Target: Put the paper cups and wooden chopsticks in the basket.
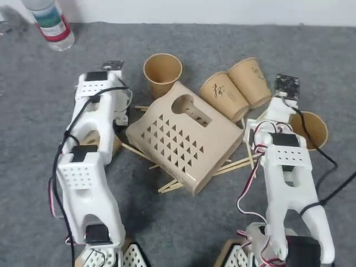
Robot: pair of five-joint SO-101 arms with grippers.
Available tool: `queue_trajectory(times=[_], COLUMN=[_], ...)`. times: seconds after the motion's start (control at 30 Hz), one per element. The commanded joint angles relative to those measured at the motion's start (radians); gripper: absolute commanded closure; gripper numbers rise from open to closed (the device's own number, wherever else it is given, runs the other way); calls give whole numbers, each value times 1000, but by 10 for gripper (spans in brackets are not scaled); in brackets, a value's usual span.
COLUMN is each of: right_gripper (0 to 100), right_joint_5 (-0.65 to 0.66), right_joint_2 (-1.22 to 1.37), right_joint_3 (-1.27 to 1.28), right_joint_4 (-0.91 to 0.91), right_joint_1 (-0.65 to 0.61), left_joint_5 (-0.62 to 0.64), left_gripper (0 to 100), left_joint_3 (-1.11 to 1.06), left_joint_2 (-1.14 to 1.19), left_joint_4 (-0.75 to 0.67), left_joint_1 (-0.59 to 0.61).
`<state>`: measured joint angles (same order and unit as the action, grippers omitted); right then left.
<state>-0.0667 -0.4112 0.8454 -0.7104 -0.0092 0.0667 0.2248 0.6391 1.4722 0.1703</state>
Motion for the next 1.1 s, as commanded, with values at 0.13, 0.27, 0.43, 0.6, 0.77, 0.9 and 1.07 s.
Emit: queue_trajectory(times=[0.13,0.27,0.43,0.6,0.77,0.9,1.07], right_gripper=[989,989,989,989,913,783,798], right_joint_5=[68,68,120,176,241,258,339], right_joint_2=[-15,-67,-240,-348,-358,-351,-226], right_joint_3=[3,-2,2,31,-6,-135,-330], right_joint_4=[8,-21,-162,-186,-254,-410,-522], right_joint_1=[-41,-36,-47,-47,-59,-186,-348], left_joint_5=[-14,-9,-14,-14,-57,-103,-97], left_gripper=[987,987,987,986,985,985,985], left_joint_3=[-4,-76,-286,-581,-822,-881,-935], left_joint_2=[-150,-371,-718,-1013,-1201,-1241,-1171], left_joint_4=[34,38,-51,-252,-474,-479,-563], left_joint_1=[-6,-9,-91,-118,-51,-44,35])
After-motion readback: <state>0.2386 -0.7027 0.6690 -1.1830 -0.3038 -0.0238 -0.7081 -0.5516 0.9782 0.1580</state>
